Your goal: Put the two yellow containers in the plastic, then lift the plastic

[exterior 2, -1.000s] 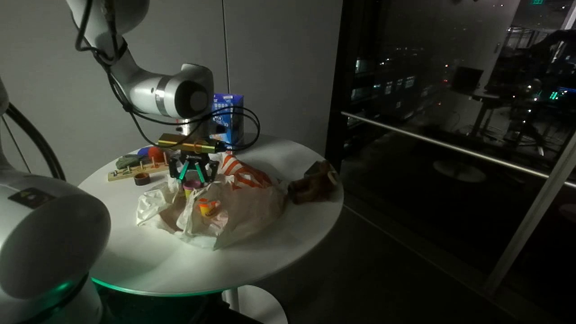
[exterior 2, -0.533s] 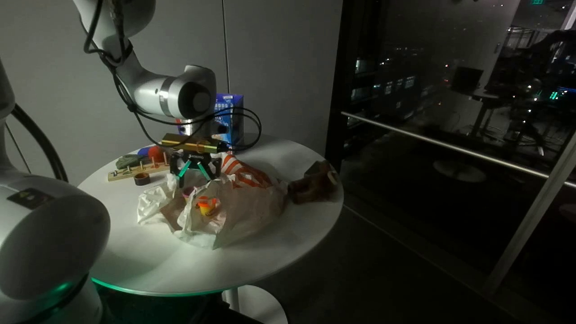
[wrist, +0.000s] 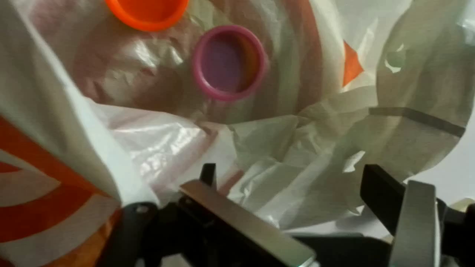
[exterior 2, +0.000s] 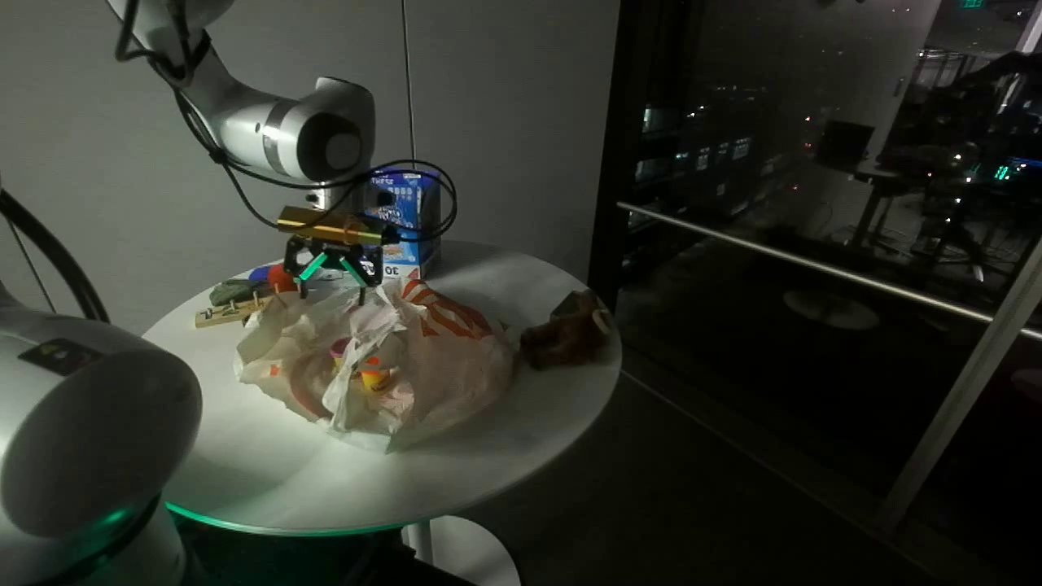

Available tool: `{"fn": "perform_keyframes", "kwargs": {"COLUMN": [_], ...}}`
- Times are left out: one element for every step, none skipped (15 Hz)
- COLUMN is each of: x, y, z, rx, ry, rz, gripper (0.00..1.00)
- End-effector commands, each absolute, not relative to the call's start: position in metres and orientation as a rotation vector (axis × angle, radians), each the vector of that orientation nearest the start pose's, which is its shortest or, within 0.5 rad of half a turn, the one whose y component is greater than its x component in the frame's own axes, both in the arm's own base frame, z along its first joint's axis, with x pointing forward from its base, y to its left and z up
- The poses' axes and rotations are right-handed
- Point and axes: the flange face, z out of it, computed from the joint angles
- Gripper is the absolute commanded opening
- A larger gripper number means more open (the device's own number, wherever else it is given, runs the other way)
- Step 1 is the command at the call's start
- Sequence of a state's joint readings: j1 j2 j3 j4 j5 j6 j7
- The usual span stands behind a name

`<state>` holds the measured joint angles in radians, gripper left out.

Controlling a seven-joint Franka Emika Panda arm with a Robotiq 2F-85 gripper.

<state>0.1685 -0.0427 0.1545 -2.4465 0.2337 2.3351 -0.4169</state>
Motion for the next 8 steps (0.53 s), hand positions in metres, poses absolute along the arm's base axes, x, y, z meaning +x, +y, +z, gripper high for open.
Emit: {"fn": "perform_keyframes", "kwargs": {"x": [0.428, 0.424, 0.421, 0.418, 0.416, 0.414, 0.412, 0.410], "y": [0.160, 0.159, 0.159, 0.162, 0.163, 0.162, 0.159, 0.159], "z": [0.335, 0.340, 0.344, 0.347, 0.349, 0.352, 0.358, 0.364], "rx": [-2.794, -2.877, -2.899, -2.856, -2.831, -2.825, -2.893, -2.883], "ry": [-0.874, -0.857, -0.867, -0.868, -0.868, -0.855, -0.833, -0.847], "rz": [0.024, 0.003, 0.010, 0.040, 0.082, 0.094, 0.073, 0.070], "gripper": [1.00, 1.00, 1.00, 1.00, 1.00, 1.00, 1.00, 1.00]}}
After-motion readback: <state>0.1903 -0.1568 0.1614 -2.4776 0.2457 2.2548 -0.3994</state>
